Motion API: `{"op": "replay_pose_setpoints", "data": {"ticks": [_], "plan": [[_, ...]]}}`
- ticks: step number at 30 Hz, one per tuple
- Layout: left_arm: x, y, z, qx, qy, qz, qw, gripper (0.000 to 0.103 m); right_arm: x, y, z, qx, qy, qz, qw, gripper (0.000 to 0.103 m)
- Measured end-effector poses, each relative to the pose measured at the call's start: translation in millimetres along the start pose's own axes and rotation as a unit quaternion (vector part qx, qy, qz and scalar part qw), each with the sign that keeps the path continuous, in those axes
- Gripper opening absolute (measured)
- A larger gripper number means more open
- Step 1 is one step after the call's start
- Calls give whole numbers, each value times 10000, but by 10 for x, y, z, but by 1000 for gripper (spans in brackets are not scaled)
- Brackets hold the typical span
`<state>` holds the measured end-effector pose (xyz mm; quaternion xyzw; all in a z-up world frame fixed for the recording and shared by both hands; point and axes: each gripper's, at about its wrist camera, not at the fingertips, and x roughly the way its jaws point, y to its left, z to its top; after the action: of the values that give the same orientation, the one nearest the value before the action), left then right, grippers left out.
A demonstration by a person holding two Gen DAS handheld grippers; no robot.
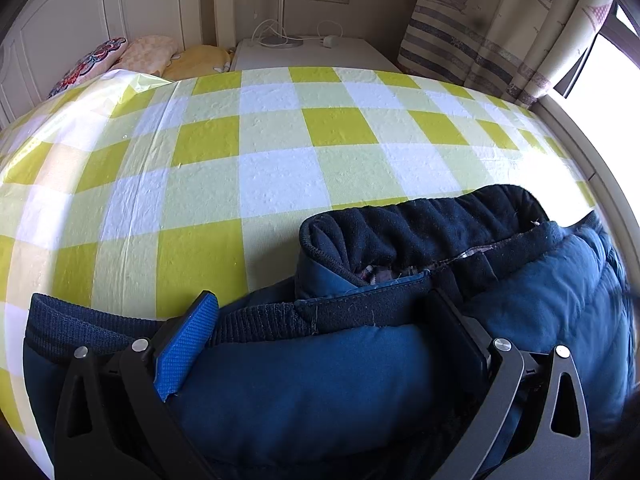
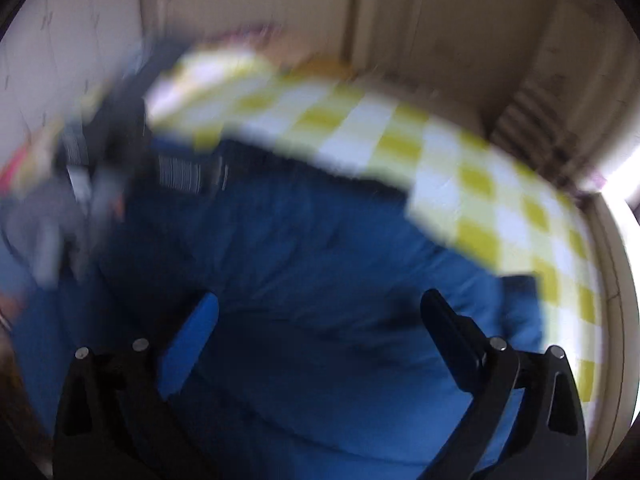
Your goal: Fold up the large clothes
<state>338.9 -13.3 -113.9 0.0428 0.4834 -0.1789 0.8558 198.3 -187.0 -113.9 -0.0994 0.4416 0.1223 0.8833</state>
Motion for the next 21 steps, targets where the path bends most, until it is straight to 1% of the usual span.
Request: {"op": "replay_pose_setpoints", "data": {"ticks": [2,3,5,6,7,8,9,10,11,12,13,14,15,16,17,18,19,20,21], "plan": [[-182,46,-11,-145,-262,36,9995,99,91,-129,-19,347,19,319,9989,101],[-381,89,-46,-268,-507,75,9983,99,74,-186,-15,463,20,382,9982,100],[-773,171,-172,-457,-873,-78,9951,99,-11,-262,-27,618,19,293,9977,100],[-914,199,-239,-486,-984,-63,9939,99,-103,-267,-39,646,-22,163,9978,100],[-1089,225,-350,-460,-1139,30,9924,99,-233,-266,-60,656,-148,35,9977,100],[-1217,241,-473,-361,-1252,183,9913,99,-446,-268,-92,662,-402,2,9970,100],[-1258,249,-561,-259,-1261,325,9911,99,-537,-267,-111,664,-533,43,9964,100],[-1245,261,-661,-135,-1184,515,9915,99,-666,-276,-161,674,-683,84,9954,100],[-1126,294,-788,-12,-958,819,9920,99,-694,-283,-209,684,-702,56,9952,100],[-992,359,-878,-2,-724,1003,9923,99,-652,-303,-282,698,-610,-16,9957,100],[-811,452,-955,-104,-395,1022,9939,99,-514,-347,-369,754,-360,-135,9964,100],[-777,560,-976,-306,-359,754,9960,99,-377,-370,-449,834,-123,-209,9962,101],[-821,615,-965,-473,-442,658,9957,99,-305,-437,-523,1022,-139,27,9947,101],[-853,667,-950,-642,-498,635,9947,99,-305,-511,-572,1197,-322,207,9921,101],[-852,696,-936,-745,-505,658,9938,99,-326,-542,-573,1266,-315,248,9911,100],[-827,688,-923,-729,-433,707,9939,99,-357,-549,-556,1292,-298,154,9910,100],[-846,643,-920,-671,-454,876,9929,99,-407,-513,-544,1261,-294,-102,9915,100],[-898,594,-931,-622,-548,1112,9903,99,-481,-459,-551,1202,-340,-258,9918,100],[-1045,482,-977,-509,-786,1429,9853,99,-590,-375,-561,1103,-450,-260,9925,100]]}}
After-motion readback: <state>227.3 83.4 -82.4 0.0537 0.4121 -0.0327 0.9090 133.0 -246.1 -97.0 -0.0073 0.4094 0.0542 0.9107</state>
